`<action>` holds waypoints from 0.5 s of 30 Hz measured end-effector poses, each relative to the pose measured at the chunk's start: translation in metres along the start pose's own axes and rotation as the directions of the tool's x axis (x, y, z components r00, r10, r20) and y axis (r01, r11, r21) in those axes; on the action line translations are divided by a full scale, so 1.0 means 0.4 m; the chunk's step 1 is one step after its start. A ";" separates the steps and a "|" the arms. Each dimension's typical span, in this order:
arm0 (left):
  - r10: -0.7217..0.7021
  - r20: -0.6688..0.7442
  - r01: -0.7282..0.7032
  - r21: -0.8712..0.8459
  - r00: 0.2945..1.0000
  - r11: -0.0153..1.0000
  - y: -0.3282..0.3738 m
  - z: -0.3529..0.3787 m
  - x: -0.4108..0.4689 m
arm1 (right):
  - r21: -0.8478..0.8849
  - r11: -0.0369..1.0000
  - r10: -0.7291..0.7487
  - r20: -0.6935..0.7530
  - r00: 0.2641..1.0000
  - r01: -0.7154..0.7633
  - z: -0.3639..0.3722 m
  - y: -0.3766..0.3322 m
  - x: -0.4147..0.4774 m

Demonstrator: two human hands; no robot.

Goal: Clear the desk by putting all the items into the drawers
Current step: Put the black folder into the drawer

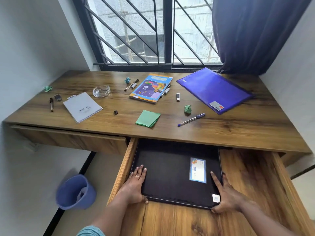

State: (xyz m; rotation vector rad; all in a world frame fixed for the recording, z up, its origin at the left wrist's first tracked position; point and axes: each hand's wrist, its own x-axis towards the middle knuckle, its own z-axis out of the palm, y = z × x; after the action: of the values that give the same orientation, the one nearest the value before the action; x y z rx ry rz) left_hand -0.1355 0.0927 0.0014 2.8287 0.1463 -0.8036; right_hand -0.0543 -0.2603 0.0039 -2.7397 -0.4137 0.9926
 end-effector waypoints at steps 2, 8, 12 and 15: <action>-0.014 0.001 0.014 0.006 1.000 1.000 0.003 0.001 0.008 | -0.004 1.000 0.014 -0.011 1.000 -0.014 -0.005 -0.005 0.000; 0.002 0.008 -0.002 0.042 1.000 0.999 0.002 -0.019 0.021 | -0.030 0.998 0.054 -0.019 0.998 -0.055 -0.022 -0.021 -0.001; 0.062 -0.141 -0.062 0.004 0.988 0.998 0.018 -0.068 0.020 | -0.027 0.996 0.088 0.050 0.995 -0.086 -0.040 -0.032 -0.002; 0.061 -0.361 -0.063 0.005 0.931 0.998 0.074 -0.121 0.034 | -0.003 0.993 0.116 0.068 0.991 -0.116 -0.065 -0.033 -0.001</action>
State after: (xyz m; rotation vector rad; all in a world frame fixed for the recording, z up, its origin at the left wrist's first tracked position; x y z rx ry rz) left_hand -0.0947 0.0748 0.0393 2.9285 0.1104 -0.2609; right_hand -0.0402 -0.2502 0.0274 -2.7619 -0.2670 1.1169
